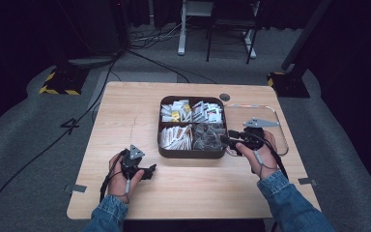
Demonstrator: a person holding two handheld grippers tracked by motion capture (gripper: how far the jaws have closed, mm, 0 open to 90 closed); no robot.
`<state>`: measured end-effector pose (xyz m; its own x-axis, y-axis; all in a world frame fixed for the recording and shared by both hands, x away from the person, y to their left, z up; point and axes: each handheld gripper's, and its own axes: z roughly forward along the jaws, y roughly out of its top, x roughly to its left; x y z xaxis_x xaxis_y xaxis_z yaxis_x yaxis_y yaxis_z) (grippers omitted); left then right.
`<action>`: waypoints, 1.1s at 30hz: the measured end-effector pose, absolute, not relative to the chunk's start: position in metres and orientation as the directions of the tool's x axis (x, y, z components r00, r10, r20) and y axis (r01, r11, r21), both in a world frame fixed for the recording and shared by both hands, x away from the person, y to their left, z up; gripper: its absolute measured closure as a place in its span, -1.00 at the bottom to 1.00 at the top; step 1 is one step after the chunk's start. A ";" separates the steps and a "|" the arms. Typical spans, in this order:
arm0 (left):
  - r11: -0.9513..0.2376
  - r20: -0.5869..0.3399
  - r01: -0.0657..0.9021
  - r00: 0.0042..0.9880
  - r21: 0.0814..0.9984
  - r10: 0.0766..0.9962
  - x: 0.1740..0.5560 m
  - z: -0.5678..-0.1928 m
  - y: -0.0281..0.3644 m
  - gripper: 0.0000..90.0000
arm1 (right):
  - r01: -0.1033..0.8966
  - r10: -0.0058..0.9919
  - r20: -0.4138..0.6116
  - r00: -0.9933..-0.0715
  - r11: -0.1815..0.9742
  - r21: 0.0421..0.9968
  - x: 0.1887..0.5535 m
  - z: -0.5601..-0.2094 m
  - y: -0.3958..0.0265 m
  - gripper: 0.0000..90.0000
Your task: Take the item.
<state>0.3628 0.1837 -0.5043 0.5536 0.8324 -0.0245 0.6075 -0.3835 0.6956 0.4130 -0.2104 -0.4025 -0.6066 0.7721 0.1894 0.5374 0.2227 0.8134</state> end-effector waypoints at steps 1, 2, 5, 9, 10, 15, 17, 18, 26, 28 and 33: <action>-0.401 -0.012 0.600 0.565 0.693 0.825 0.363 -0.504 0.185 -0.63 | 0.542 0.771 0.191 -0.608 0.228 0.809 0.416 -0.399 -0.207 0.16; -0.402 -0.014 0.598 0.569 0.694 0.822 0.362 -0.504 0.186 -0.63 | 0.536 0.771 0.176 -0.612 0.240 0.810 0.421 -0.396 -0.204 0.16; -0.410 -0.013 0.592 0.579 0.694 0.815 0.360 -0.504 0.188 -0.63 | 0.503 0.771 0.122 -0.625 0.277 0.819 0.431 -0.388 -0.198 0.15; -0.412 -0.014 0.591 0.583 0.693 0.813 0.357 -0.504 0.191 -0.63 | 0.482 0.769 0.095 -0.633 0.295 0.825 0.445 -0.381 -0.191 0.14; -0.411 -0.014 0.592 0.581 0.693 0.814 0.357 -0.504 0.191 -0.63 | 0.486 0.772 0.096 -0.629 0.294 0.823 0.451 -0.380 -0.190 0.14; -0.409 -0.014 0.593 0.579 0.694 0.815 0.357 -0.504 0.192 -0.63 | 0.568 0.822 0.131 -0.554 0.258 0.781 0.493 -0.391 -0.183 0.15; -0.410 -0.014 0.593 0.580 0.692 0.815 0.357 -0.504 0.193 -0.63 | 0.582 0.828 0.139 -0.543 0.252 0.773 0.500 -0.392 -0.182 0.15; -0.406 -0.017 0.594 0.577 0.694 0.817 0.356 -0.504 0.193 -0.63 | 0.592 0.832 0.141 -0.537 0.252 0.765 0.507 -0.394 -0.181 0.15; -0.410 -0.018 0.596 0.580 0.691 0.814 0.355 -0.504 0.196 -0.63 | 0.624 0.843 0.137 -0.520 0.266 0.734 0.543 -0.398 -0.170 0.14; -0.407 -0.018 0.595 0.579 0.693 0.815 0.354 -0.504 0.196 -0.63 | 0.634 0.842 0.172 -0.511 0.235 0.737 0.549 -0.401 -0.167 0.14; -0.408 -0.018 0.594 0.579 0.693 0.815 0.354 -0.504 0.196 -0.63 | 0.648 0.837 0.180 -0.517 0.245 0.721 0.556 -0.413 -0.161 0.15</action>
